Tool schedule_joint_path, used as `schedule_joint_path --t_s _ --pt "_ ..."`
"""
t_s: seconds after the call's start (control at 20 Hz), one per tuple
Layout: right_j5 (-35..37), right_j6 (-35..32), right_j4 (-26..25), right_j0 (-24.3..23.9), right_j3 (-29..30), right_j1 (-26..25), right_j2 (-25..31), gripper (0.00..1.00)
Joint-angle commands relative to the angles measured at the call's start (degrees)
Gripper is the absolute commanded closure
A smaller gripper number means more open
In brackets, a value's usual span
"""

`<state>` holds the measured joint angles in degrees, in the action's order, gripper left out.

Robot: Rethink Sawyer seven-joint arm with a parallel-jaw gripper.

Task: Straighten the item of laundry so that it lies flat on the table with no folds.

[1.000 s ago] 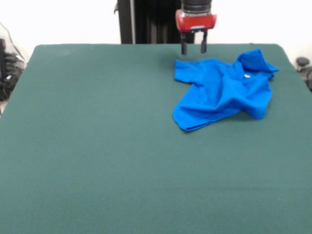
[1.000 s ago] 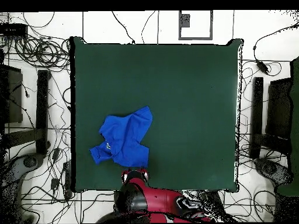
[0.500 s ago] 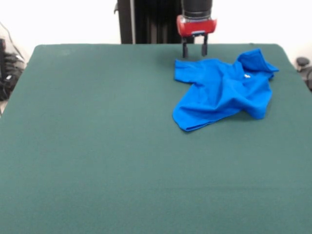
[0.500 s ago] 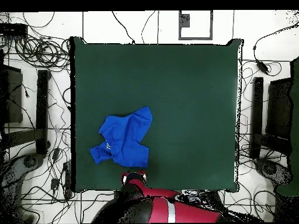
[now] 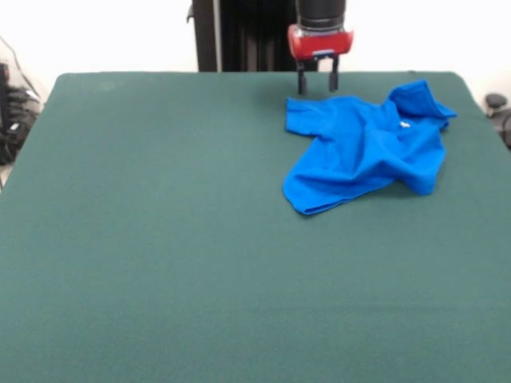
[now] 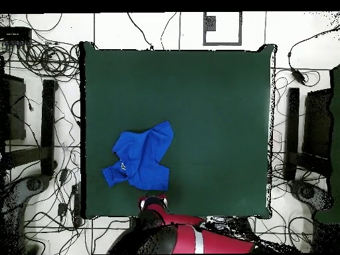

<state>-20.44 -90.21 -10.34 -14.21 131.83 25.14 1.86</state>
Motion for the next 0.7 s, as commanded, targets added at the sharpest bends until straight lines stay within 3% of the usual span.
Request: schedule_joint_path --t_s 0.05,0.2,0.7 --pt "5.25 -9.23 -0.12 -2.22 -3.85 7.29 4.64 0.0" --pt "7.71 -8.47 -0.68 -3.42 -3.42 9.37 5.1 0.0" --pt "8.64 -7.63 -1.48 -5.18 -6.27 7.23 5.03 0.0"
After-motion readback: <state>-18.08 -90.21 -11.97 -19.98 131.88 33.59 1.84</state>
